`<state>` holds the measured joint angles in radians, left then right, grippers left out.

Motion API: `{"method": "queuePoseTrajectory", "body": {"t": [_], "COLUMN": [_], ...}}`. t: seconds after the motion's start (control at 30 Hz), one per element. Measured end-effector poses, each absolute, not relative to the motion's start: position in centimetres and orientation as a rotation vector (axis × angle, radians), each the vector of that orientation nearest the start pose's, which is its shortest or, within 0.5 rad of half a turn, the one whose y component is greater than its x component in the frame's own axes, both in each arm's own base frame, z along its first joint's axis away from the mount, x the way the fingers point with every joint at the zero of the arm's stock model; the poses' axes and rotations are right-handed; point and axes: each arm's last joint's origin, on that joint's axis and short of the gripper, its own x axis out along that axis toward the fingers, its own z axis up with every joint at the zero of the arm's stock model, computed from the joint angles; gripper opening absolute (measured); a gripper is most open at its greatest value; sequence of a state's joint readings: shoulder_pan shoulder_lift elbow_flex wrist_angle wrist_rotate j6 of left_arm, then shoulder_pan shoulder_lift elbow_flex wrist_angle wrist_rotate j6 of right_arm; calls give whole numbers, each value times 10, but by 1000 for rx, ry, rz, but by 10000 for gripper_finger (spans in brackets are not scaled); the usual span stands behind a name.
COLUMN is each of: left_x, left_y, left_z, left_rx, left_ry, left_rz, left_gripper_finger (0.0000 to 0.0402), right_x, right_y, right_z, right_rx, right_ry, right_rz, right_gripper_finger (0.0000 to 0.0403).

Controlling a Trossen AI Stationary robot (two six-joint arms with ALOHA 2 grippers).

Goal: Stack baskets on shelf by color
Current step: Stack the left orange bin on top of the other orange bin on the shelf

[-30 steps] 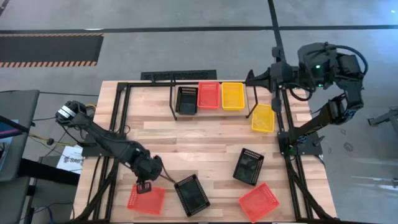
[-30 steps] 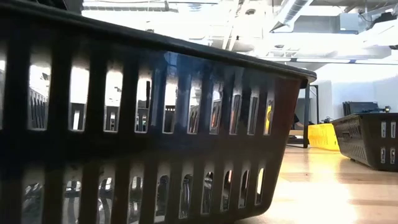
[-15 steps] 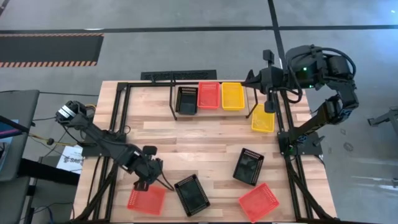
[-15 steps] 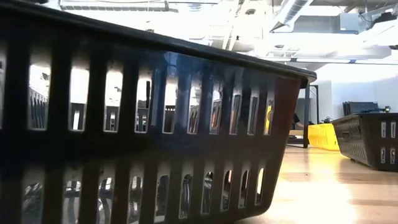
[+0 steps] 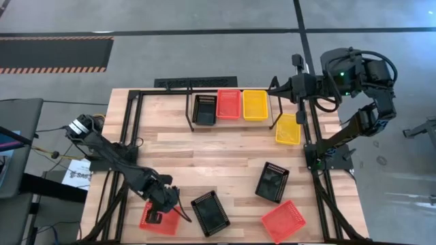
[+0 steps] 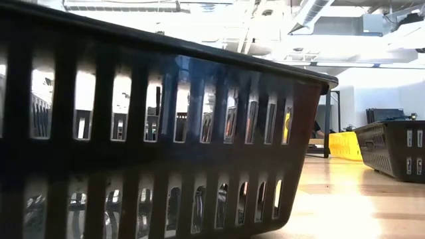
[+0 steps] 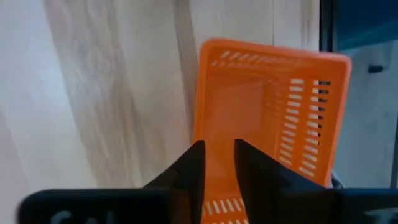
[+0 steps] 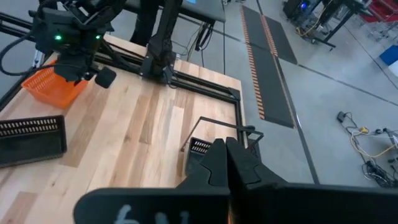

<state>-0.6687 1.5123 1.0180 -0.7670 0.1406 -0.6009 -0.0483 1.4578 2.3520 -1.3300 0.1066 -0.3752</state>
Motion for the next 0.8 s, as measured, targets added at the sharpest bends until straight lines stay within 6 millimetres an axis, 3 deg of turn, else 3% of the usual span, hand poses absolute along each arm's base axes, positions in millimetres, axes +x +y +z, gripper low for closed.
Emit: {"method": "queuePoseTrajectory", "body": {"t": [0.27,0.57,0.67,0.8], "left_x": [213,221,225,231], "left_y": [-180,-181,-172,-146], "left_z": [197,166,158,158], "left_rx": [-68,-26,-73,-113], "left_ry": [1462,1577,1650,1718], "left_rz": [-280,-194,-87,77], "left_gripper_finger": [127,143,112,18], "right_x": [184,184,184,184], "right_y": [-12,-12,-12,-12], "right_z": [553,553,553,553], "right_rx": [-398,-396,-395,-391], "right_ry": [462,462,462,461], "right_rz": [-61,-61,-62,-63], "right_gripper_finger": [1,1,1,1]}}
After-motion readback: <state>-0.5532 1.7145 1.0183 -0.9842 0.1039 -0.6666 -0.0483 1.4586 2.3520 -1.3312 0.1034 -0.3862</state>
